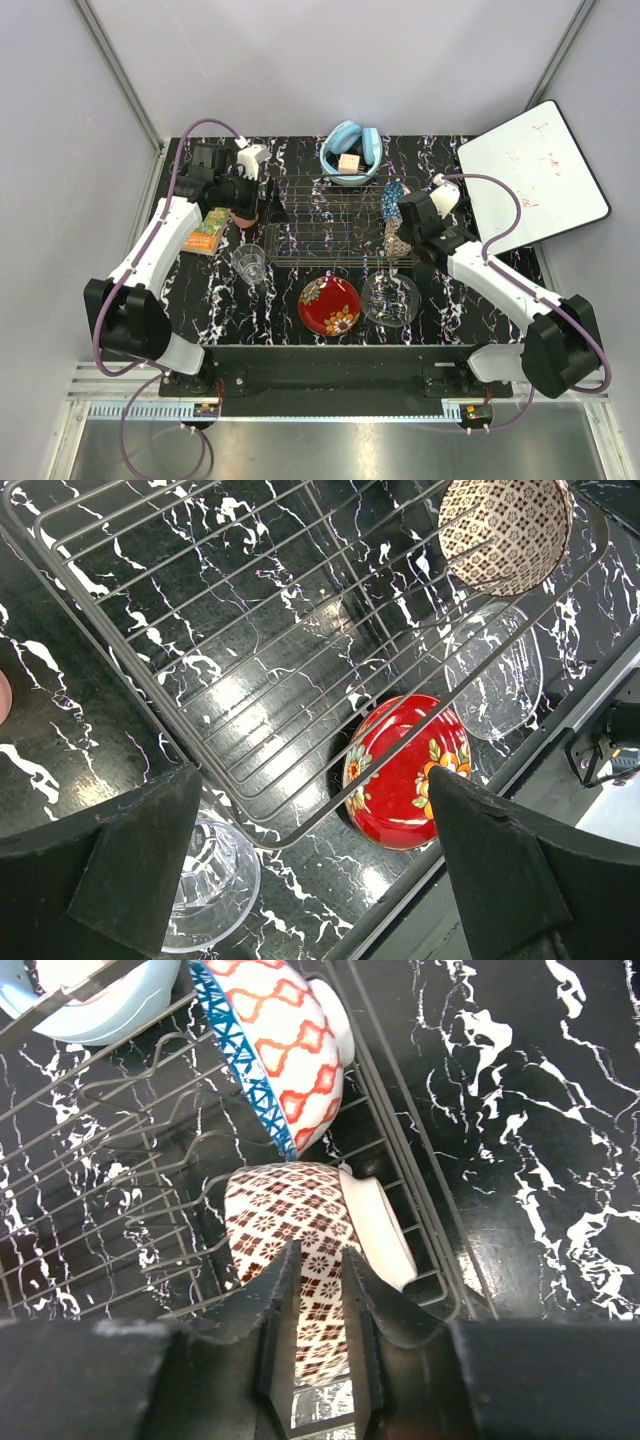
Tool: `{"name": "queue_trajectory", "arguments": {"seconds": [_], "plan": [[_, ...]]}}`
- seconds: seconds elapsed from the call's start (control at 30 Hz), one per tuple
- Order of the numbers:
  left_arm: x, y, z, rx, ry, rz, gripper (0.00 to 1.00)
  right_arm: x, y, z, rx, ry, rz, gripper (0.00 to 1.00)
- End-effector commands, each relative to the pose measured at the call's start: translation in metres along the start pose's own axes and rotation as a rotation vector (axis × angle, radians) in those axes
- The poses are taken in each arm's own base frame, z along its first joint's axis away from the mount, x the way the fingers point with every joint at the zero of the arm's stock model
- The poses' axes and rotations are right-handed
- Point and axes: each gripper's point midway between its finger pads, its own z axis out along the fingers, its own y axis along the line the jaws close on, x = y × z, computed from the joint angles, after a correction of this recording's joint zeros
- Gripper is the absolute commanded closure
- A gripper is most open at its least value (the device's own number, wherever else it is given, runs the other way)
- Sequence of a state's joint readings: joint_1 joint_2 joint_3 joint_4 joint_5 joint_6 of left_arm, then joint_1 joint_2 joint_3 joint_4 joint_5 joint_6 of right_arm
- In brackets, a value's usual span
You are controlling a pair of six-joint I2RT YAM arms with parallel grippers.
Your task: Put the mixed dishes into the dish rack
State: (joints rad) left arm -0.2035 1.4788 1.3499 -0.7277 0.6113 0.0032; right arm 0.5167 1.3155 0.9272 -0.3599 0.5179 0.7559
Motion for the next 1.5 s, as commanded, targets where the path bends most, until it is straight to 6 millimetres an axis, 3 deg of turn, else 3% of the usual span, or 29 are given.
{"name": "queue_trajectory", "arguments": {"seconds": [0.0,0.23,0.37,0.47,0.67,0.8,0.87,1.03,1.17,1.47], "plan": [[-0.016,0.001,-0.006,-0.022,-0.068,0.058,0.01,0.017,0.001,-0.006,-0.033,0.071,-0.038,0.66],[-0.02,-0.002,-0.017,-0.042,-0.098,0.092,0.01,-0.025,-0.029,-0.033,0.073,-0.072,-0.081,0.42],[-0.025,-0.005,-0.029,-0.067,-0.108,0.128,0.01,-0.038,-0.047,-0.06,0.1,-0.104,-0.054,0.39],[-0.024,-0.004,-0.04,-0.103,-0.098,0.153,0.01,-0.025,-0.054,-0.08,0.039,-0.048,-0.003,0.38],[-0.023,0.007,-0.066,-0.245,-0.106,0.228,0.01,0.051,-0.064,-0.106,-0.1,0.222,0.143,0.32],[-0.016,0.017,-0.076,-0.327,-0.079,0.224,0.01,0.109,-0.081,-0.108,-0.028,0.44,0.212,0.33],[-0.013,0.019,-0.08,-0.351,-0.078,0.218,0.01,0.129,-0.091,-0.106,0.031,0.511,0.211,0.33],[-0.014,0.017,-0.087,-0.363,-0.091,0.222,0.01,0.142,-0.095,-0.098,0.077,0.561,0.156,0.32],[-0.019,0.015,-0.094,-0.38,-0.113,0.224,0.01,0.165,-0.104,-0.089,0.121,0.616,0.148,0.31],[-0.02,0.014,-0.099,-0.392,-0.112,0.24,0.01,0.168,-0.111,-0.075,0.129,0.559,0.14,0.32]]}}
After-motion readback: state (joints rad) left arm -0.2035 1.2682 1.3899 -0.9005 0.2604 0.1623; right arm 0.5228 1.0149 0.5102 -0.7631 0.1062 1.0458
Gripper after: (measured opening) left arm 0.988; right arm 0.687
